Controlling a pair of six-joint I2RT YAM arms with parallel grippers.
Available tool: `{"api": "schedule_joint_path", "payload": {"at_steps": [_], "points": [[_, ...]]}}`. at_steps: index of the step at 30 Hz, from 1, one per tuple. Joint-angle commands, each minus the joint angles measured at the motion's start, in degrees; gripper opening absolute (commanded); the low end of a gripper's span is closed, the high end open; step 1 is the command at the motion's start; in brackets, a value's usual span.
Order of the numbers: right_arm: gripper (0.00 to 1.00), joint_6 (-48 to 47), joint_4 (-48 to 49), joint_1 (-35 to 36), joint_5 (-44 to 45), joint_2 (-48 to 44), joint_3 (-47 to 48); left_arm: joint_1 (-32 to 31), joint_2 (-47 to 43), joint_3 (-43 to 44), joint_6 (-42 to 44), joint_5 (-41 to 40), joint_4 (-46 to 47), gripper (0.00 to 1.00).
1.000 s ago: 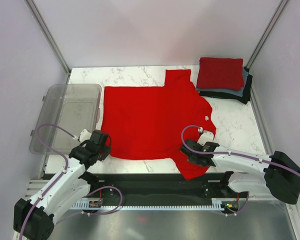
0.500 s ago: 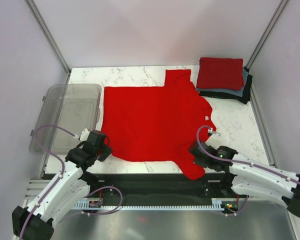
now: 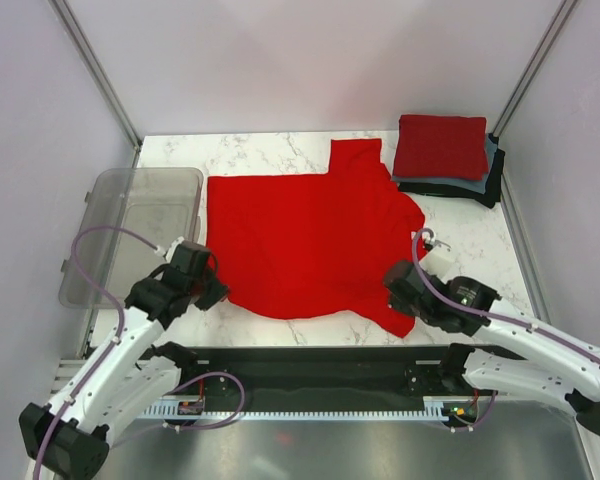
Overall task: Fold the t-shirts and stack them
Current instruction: Fold the tshirt
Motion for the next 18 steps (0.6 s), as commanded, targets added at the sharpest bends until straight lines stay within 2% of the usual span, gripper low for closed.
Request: {"api": "schedule_joint_path", "payload": {"at_steps": [1,7,14,18], "points": [[0.0,-4.37,-0.73,0.15,7.36,4.48,8.08,0.19,4.83,6.58,6.63,-1.83,-0.36,0.02],[0.0,-14.11,-0.21,-5.64,9.74,13.26,18.89,0.71,13.45,13.96,11.12,-5.43,-0.27,0.02],[0.0,-26.07,7.96,-16.09,5.0,22.31,21.98,3.7,25.49,22.24,17.36,-10.08,-0.27,0.02],[0.0,-30.92,11.56,-20.41,2.45,27.07,24.0,6.77,31.82,25.4,20.34,-8.43,1.04,0.02]]}}
